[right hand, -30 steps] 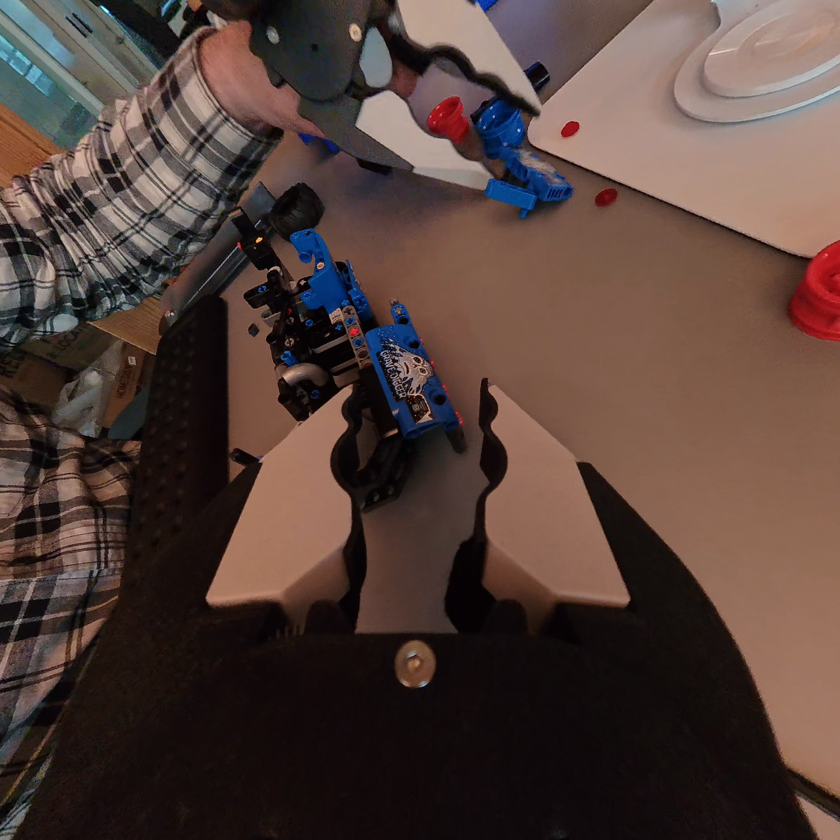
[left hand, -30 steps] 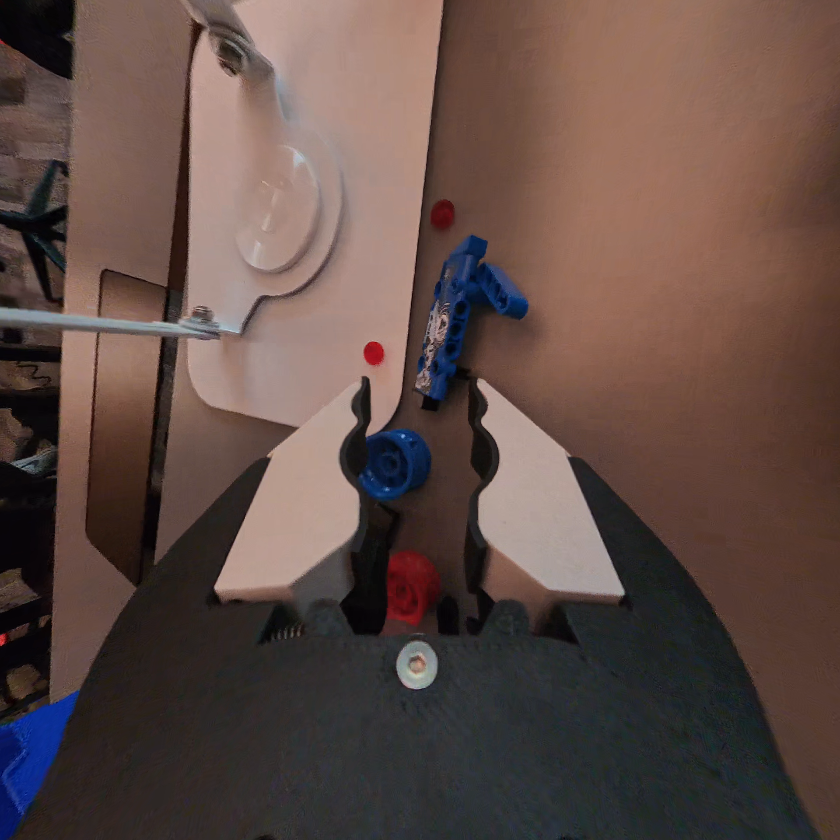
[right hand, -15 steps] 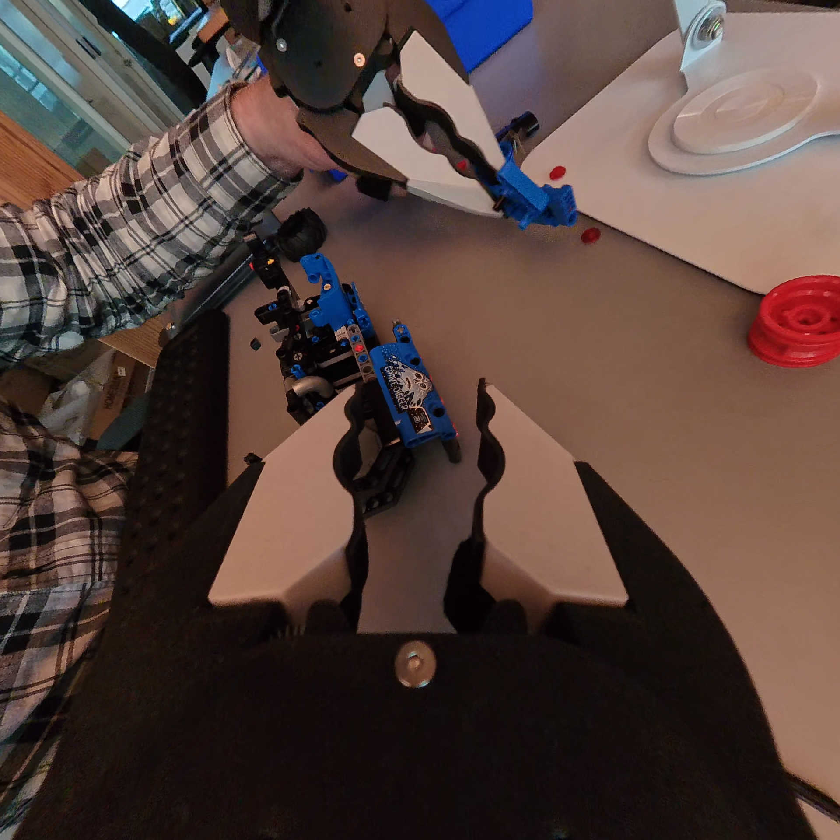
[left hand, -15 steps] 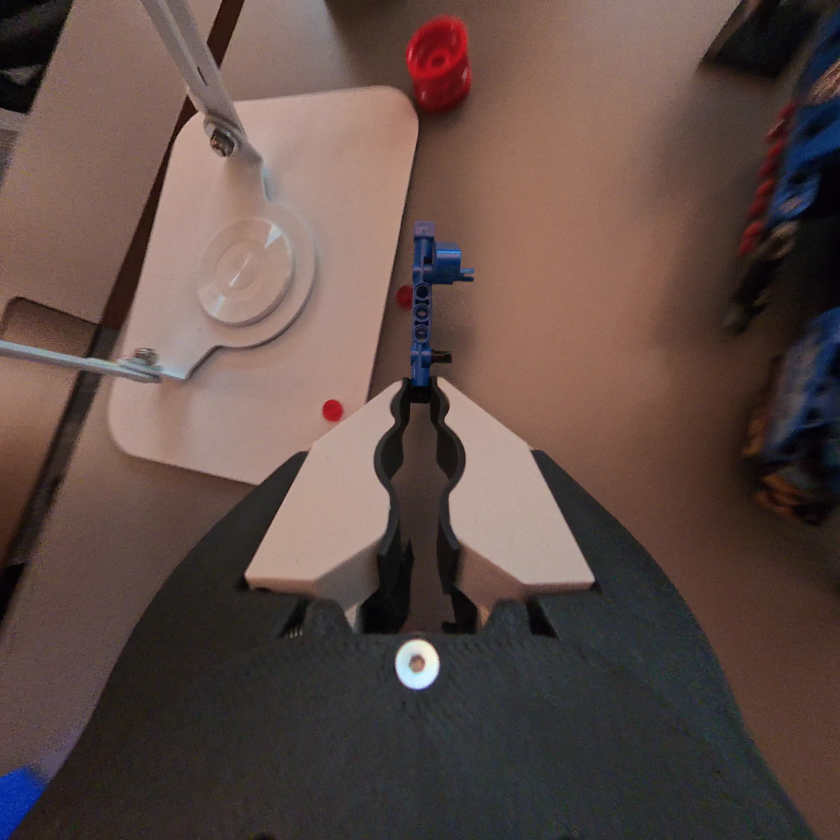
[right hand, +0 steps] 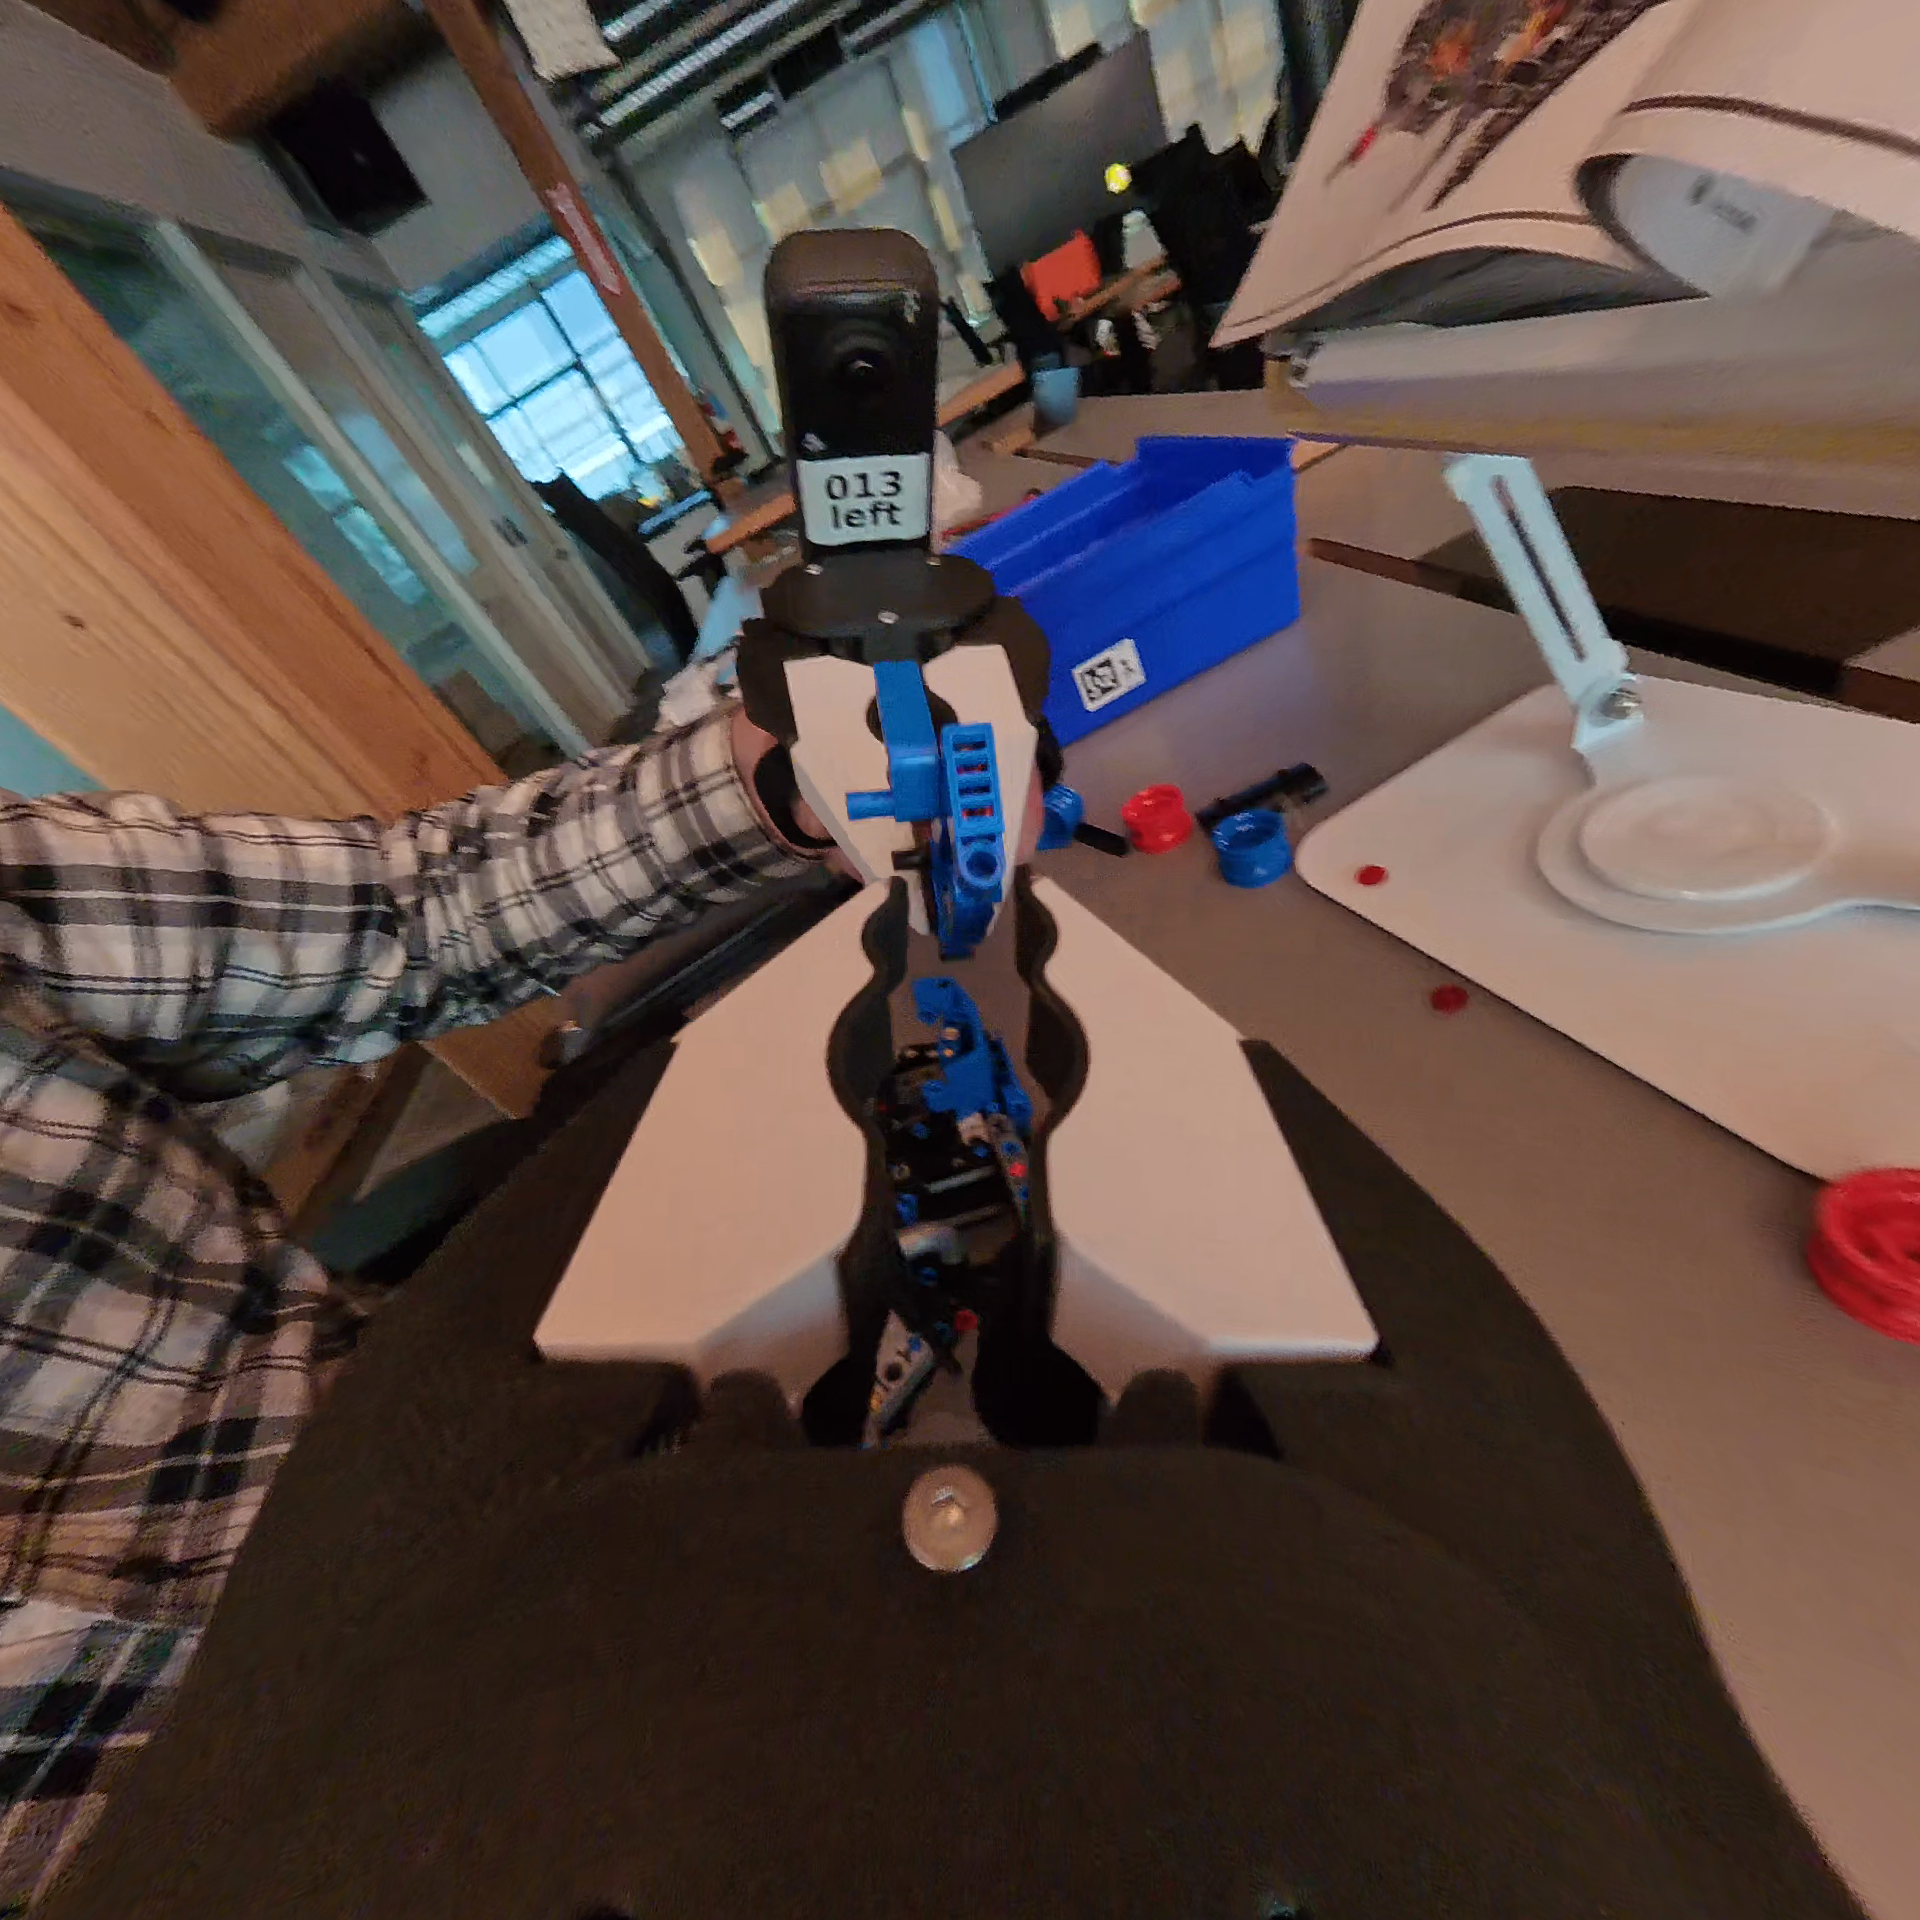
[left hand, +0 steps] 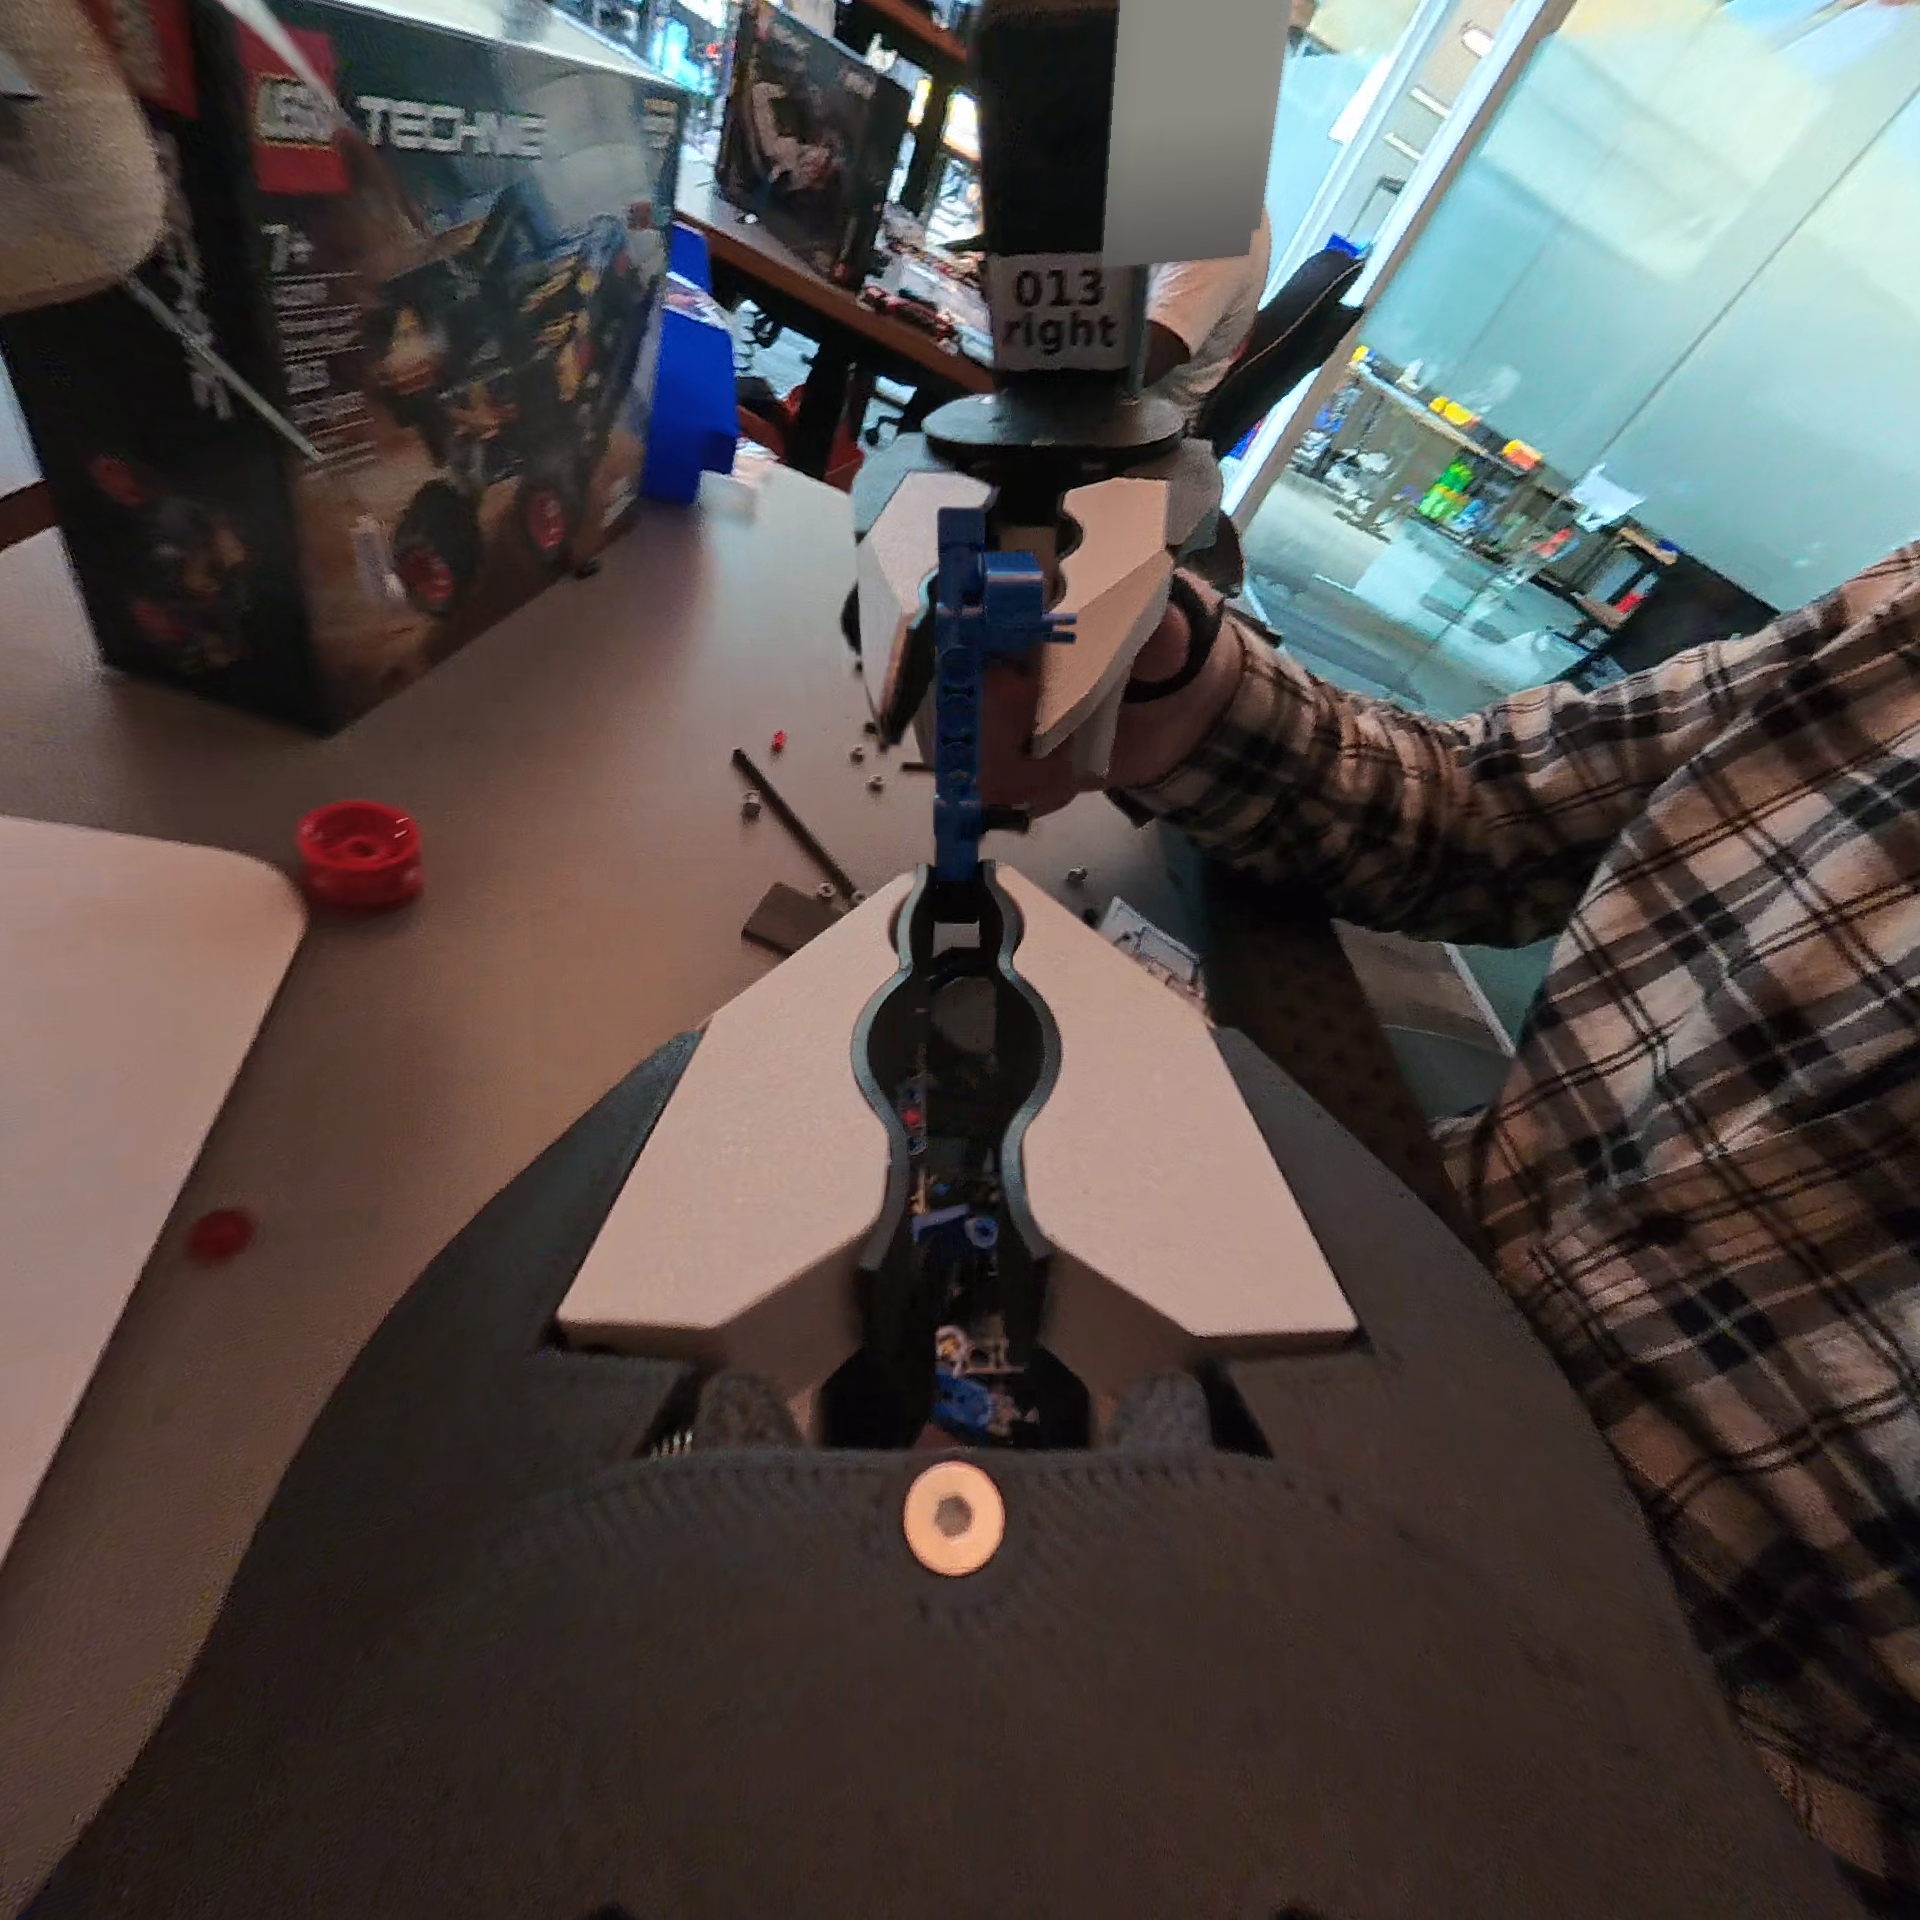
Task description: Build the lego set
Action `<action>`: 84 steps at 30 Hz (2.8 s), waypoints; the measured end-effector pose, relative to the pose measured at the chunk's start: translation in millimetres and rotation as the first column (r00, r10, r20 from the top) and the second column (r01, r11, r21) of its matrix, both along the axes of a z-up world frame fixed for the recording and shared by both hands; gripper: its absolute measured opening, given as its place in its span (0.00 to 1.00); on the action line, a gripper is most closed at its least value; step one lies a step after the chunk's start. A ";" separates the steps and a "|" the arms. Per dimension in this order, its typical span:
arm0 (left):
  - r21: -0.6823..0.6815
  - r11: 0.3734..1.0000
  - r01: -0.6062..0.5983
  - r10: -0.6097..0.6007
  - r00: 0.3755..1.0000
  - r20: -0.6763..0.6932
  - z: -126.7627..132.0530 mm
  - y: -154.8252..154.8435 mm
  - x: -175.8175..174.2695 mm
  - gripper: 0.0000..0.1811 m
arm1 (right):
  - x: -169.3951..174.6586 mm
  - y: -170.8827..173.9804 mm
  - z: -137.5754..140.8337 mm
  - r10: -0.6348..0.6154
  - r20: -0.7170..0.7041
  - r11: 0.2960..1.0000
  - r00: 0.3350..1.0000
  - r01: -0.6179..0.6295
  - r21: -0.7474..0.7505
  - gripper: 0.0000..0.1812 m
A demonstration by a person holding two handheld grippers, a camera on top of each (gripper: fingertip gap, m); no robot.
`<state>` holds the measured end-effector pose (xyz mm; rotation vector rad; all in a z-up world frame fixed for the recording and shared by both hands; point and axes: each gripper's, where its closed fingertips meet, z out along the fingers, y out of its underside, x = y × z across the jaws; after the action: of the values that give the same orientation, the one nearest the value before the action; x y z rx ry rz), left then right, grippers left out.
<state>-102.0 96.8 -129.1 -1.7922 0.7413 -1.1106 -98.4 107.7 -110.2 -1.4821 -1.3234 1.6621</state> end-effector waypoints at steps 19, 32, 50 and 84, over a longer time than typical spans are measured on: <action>0.383 0.912 -0.148 0.318 0.844 -0.431 32.1 16.5 -10.4 0.19 | 5.6 19.7 -16.8 -0.356 0.058 0.648 0.933 0.202 0.734 0.03; 0.606 0.793 0.056 0.458 0.600 -0.656 12.8 14.9 -6.4 0.08 | 2.5 6.1 -4.2 -0.386 -0.070 0.432 0.920 0.248 0.867 0.03; 0.665 0.264 0.698 0.677 0.357 -0.643 41.4 -19.6 18.7 0.04 | 18.6 -32.5 4.4 -0.031 0.004 0.358 1.000 0.007 0.934 0.20; 0.046 0.996 -0.077 0.089 0.891 -0.444 -41.0 -51.2 -19.1 0.34 | 6.3 9.9 -93.3 -0.278 0.622 0.613 0.732 -0.364 0.701 0.03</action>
<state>-121.1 45.5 -170.1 -2.0629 0.9305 -0.6278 -92.1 117.6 -203.4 -1.4685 -2.1253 0.2609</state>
